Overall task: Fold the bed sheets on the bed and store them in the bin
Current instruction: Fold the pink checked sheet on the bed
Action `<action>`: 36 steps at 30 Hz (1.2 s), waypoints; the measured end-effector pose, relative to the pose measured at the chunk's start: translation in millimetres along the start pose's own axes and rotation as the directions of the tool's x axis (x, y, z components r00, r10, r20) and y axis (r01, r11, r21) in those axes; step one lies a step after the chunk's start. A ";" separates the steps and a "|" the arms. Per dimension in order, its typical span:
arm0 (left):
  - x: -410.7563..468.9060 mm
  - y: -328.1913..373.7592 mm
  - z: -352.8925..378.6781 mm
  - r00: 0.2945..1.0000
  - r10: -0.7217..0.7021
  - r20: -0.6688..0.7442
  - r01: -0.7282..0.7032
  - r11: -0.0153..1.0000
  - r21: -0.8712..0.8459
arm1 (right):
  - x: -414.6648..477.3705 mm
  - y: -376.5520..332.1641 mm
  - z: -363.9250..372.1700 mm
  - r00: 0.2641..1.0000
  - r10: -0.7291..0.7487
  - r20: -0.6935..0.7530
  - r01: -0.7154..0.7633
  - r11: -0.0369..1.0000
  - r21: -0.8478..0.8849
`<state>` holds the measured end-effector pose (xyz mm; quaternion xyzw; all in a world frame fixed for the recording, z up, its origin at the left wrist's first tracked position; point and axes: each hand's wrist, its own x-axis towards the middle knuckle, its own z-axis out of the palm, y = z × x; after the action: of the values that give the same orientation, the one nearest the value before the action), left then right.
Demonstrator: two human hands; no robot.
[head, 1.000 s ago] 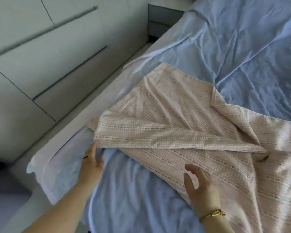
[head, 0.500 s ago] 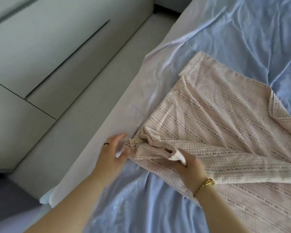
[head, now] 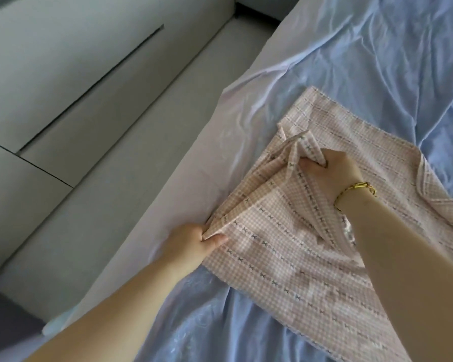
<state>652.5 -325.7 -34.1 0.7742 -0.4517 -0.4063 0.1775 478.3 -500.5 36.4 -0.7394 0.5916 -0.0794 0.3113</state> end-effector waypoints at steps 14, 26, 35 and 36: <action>-66.1 -65.2 -30.5 0.936 -0.296 -0.191 0.350 0.841 0.412 | 29.4 -70.1 96.1 0.955 -0.089 0.283 0.199 0.901 -0.387; 22.1 -46.1 -24.8 0.954 -0.030 -0.297 -0.017 0.988 -0.155 | 99.0 -69.5 112.2 0.950 0.290 0.117 -0.252 0.932 -0.262; 29.5 -40.5 -31.2 0.886 0.074 -0.458 -0.235 0.923 -0.305 | 110.9 -108.4 109.0 0.997 0.055 -0.053 -0.069 0.942 -0.327; 27.3 -38.1 -33.2 0.878 0.055 -0.476 -0.243 0.908 -0.342 | 114.3 -116.0 106.0 0.997 -0.016 -0.076 -0.007 0.955 -0.296</action>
<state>707.1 -331.6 -51.2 0.7583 -0.3664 -0.2802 0.4607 658.4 -555.0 -12.1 -0.7753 0.6068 -0.0193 0.1740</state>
